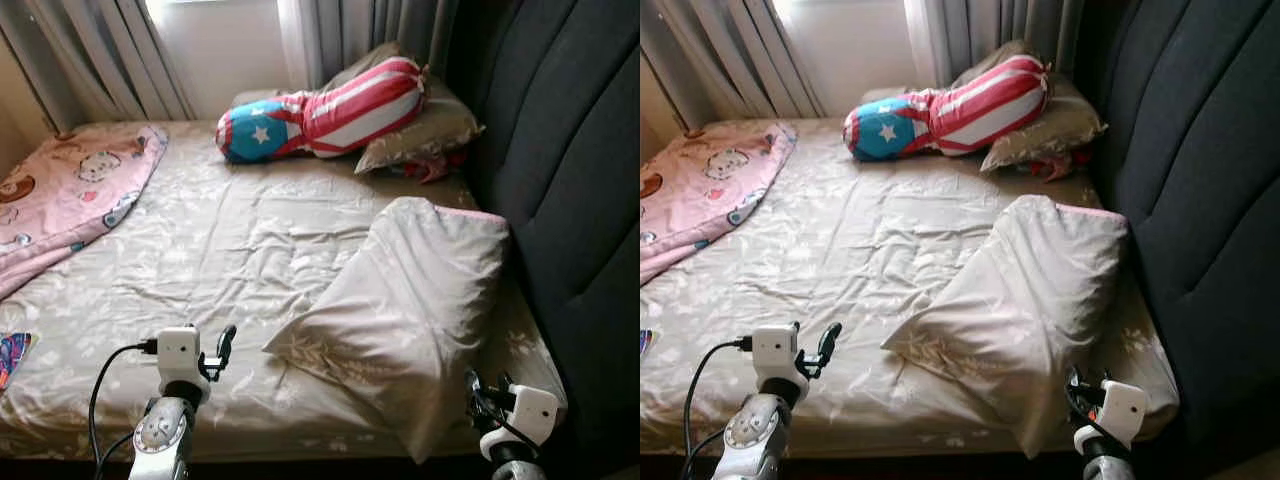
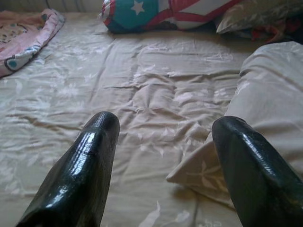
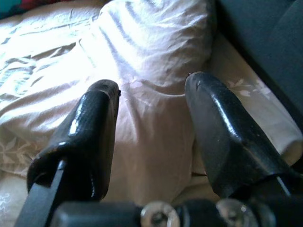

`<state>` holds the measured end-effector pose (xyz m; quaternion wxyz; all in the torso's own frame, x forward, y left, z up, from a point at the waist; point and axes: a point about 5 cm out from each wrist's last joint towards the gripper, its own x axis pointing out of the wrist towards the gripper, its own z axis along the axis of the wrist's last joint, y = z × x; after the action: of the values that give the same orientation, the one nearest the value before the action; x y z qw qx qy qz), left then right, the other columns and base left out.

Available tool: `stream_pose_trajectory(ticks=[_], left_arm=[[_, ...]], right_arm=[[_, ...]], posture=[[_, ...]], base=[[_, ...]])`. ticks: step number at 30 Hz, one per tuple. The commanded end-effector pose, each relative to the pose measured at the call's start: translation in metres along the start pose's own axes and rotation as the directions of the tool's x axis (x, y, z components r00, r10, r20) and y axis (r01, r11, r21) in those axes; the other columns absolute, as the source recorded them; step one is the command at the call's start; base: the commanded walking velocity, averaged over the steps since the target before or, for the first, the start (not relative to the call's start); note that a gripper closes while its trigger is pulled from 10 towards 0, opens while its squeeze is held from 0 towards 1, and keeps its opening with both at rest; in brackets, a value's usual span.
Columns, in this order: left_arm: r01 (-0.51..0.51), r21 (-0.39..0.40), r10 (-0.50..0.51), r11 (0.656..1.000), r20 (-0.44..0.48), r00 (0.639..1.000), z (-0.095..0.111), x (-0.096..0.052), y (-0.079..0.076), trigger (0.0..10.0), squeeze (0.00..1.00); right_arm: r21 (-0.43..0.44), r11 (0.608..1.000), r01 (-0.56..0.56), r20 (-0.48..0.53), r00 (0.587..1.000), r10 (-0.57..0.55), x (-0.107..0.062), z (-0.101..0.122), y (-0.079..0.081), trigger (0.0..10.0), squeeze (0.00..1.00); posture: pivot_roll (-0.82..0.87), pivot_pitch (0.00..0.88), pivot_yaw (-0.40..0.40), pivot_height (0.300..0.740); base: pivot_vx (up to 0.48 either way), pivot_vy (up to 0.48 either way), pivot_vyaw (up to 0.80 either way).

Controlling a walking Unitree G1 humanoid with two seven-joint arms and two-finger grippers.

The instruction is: Clean up the room

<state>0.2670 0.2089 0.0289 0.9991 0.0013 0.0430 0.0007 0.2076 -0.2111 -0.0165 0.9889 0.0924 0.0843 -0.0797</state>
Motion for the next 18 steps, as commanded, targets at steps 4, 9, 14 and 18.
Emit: stream_pose_trajectory(ticks=[4, 9, 14, 18], left_arm=[[-0.010, -0.012, 0.010, 1.000, -0.008, 1.000, -0.001, -0.004, 0.000, 10.0, 0.00], [-0.030, -0.004, 0.030, 1.000, 0.010, 0.999, 0.004, -0.012, 0.006, 10.0, 0.00], [-0.034, 0.006, 0.034, 0.999, 0.030, 0.999, 0.010, -0.014, 0.008, 10.0, 0.00], [-0.023, 0.005, 0.023, 1.000, 0.022, 1.000, 0.011, -0.017, 0.005, 10.0, 0.00]], right_arm=[[0.005, 1.000, 0.006, -0.006, 1.000, -0.005, -0.004, -0.001, -0.003, 10.0, 0.00], [0.014, 1.000, 0.007, -0.044, 0.999, -0.006, -0.010, -0.008, -0.007, 10.0, 0.00], [0.016, 0.999, -0.032, -0.046, 0.998, 0.033, -0.002, -0.006, 0.004, 10.0, 0.00], [0.026, 0.998, -0.050, -0.032, 0.998, 0.051, 0.001, -0.002, 0.008, 10.0, 0.00]], posture=[[-0.09, 0.000, 0.040, 0.740], [-0.06, 0.000, 0.017, 0.740], [-0.05, 0.000, 0.018, 0.740], [-0.06, 0.000, 0.044, 0.740]], base=[[0.000, 0.000, 0.00], [0.000, 0.000, 0.00], [0.000, 0.000, 0.00], [0.000, 0.000, 0.00]])
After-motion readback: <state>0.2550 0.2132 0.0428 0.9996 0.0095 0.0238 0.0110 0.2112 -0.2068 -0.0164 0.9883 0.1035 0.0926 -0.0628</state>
